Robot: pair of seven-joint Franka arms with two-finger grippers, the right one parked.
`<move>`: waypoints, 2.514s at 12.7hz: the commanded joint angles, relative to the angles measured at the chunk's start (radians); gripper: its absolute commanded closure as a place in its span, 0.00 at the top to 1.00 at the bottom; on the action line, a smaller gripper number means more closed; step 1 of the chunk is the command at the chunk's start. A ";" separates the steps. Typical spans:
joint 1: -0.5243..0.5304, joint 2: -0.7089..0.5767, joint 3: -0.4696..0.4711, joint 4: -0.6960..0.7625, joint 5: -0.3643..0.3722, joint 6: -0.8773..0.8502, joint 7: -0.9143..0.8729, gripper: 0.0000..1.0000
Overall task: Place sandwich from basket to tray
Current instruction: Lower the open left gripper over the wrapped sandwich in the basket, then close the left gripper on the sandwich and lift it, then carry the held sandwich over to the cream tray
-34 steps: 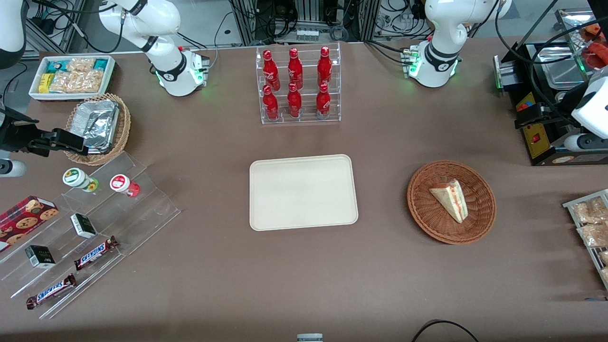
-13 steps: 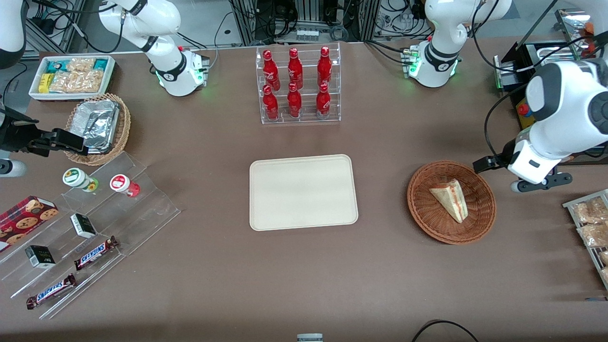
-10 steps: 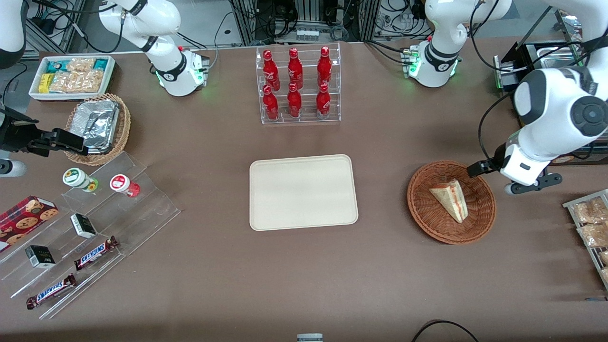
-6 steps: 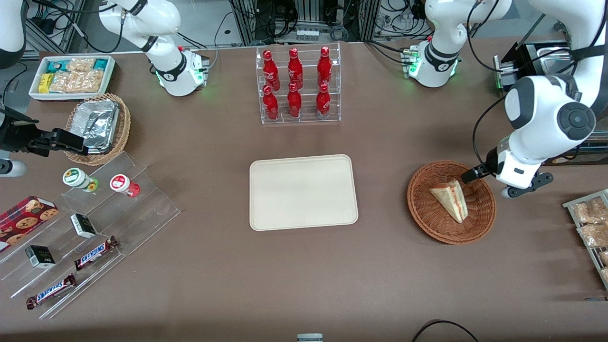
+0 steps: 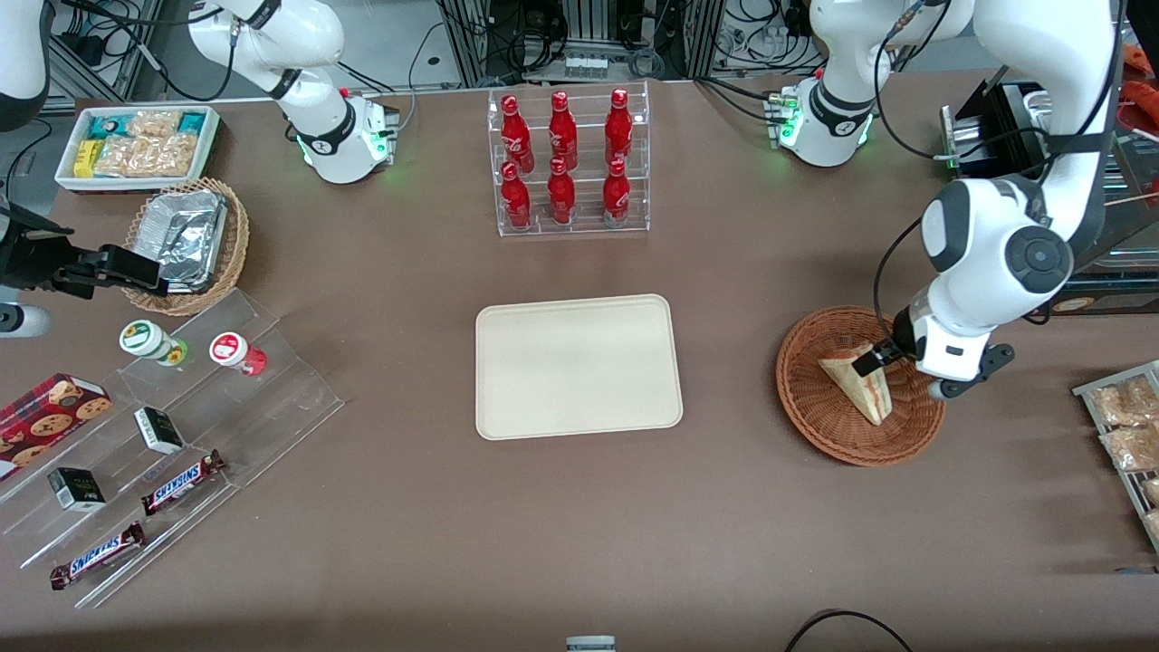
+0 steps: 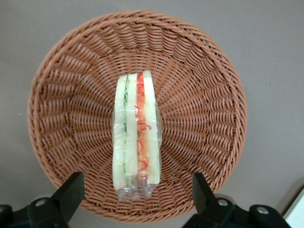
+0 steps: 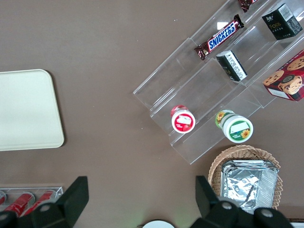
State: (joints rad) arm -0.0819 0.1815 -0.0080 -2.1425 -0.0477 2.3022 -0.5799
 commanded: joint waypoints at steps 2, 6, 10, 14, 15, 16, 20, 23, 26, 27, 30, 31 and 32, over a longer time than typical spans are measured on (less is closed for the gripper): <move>-0.006 0.012 0.003 -0.030 -0.014 0.051 -0.017 1.00; 0.001 0.032 0.003 -0.043 -0.014 0.071 -0.017 1.00; 0.002 0.072 0.003 -0.056 -0.018 0.132 -0.020 1.00; 0.002 0.090 0.003 -0.065 -0.060 0.157 -0.020 0.65; 0.004 0.087 0.003 -0.071 -0.060 0.152 -0.020 0.30; 0.004 0.079 0.003 -0.076 -0.060 0.143 -0.020 0.04; 0.001 0.001 0.005 -0.060 -0.057 0.025 0.017 0.00; -0.009 -0.039 0.002 0.013 -0.043 -0.127 0.051 0.00; -0.074 -0.051 -0.015 0.064 -0.041 -0.199 0.051 0.00; -0.111 -0.053 -0.015 0.064 -0.041 -0.201 0.049 0.00; -0.237 -0.044 -0.015 0.071 -0.040 -0.199 0.035 0.00; -0.280 -0.036 -0.015 0.079 -0.041 -0.198 0.029 0.00; -0.314 -0.024 -0.015 0.087 -0.041 -0.195 0.016 0.00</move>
State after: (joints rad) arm -0.3329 0.1379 -0.0337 -2.0843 -0.0926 2.1200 -0.5439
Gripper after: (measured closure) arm 0.850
